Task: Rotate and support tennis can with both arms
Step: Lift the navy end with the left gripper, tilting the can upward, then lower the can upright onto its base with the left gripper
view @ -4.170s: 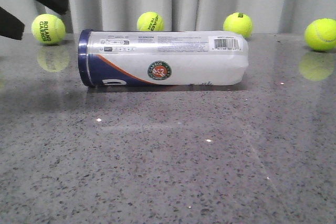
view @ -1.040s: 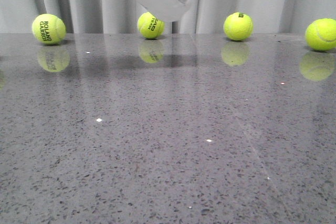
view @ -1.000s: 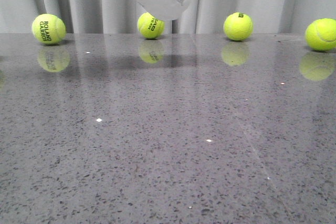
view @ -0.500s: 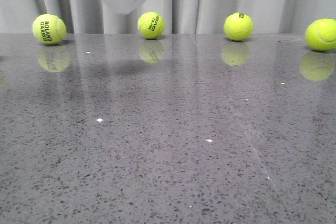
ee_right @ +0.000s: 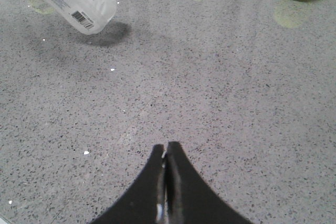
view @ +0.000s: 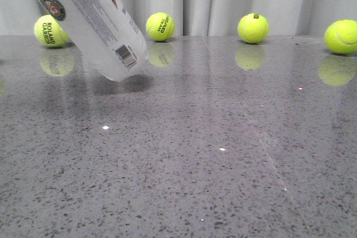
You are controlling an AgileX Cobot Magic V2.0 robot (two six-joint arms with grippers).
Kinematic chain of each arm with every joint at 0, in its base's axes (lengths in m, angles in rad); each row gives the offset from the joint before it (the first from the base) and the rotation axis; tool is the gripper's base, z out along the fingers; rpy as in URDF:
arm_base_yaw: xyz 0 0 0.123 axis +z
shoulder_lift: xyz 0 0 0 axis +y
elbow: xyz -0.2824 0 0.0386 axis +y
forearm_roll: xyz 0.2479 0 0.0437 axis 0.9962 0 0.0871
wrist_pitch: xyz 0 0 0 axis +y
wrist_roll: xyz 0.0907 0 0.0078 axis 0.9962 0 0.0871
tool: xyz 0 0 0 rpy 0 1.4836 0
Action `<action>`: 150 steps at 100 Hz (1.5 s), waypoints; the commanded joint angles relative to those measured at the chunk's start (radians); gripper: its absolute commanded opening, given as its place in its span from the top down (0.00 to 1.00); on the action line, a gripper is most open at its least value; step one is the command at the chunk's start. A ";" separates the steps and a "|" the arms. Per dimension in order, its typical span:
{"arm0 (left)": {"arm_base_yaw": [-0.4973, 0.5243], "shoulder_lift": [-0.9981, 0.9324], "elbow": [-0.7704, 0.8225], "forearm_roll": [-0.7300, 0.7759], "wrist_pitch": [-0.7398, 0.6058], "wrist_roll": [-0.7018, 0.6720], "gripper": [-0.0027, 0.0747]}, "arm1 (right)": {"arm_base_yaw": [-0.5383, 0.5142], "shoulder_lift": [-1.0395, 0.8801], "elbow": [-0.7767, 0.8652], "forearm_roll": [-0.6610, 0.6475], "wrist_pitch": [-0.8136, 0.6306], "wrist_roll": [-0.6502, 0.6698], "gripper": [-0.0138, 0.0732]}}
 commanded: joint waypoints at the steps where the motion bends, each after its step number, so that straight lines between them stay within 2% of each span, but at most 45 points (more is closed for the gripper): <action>1: -0.011 -0.008 -0.025 -0.060 0.013 -0.009 0.98 | -0.005 0.005 -0.025 -0.006 -0.071 -0.002 0.92; 10: -0.011 0.015 -0.025 -0.101 0.013 -0.004 0.89 | -0.005 0.005 -0.025 -0.006 -0.071 -0.002 0.92; 37: -0.011 0.039 -0.029 -0.119 0.011 -0.004 0.53 | -0.005 0.005 -0.025 -0.006 -0.071 -0.002 0.92; 44: -0.011 0.039 -0.033 -0.119 0.011 -0.004 0.49 | -0.005 0.005 -0.025 -0.006 -0.071 -0.002 0.92; 85: -0.017 0.079 -0.144 -0.140 0.011 -0.004 0.49 | -0.005 0.005 -0.025 -0.006 -0.071 -0.002 0.92; 124: -0.140 0.156 -0.232 -0.161 0.011 -0.004 0.49 | -0.005 0.005 -0.025 -0.006 -0.071 -0.002 0.92; 150: -0.142 0.200 -0.304 -0.183 0.005 -0.004 0.49 | -0.005 0.005 -0.025 -0.006 -0.071 -0.002 0.92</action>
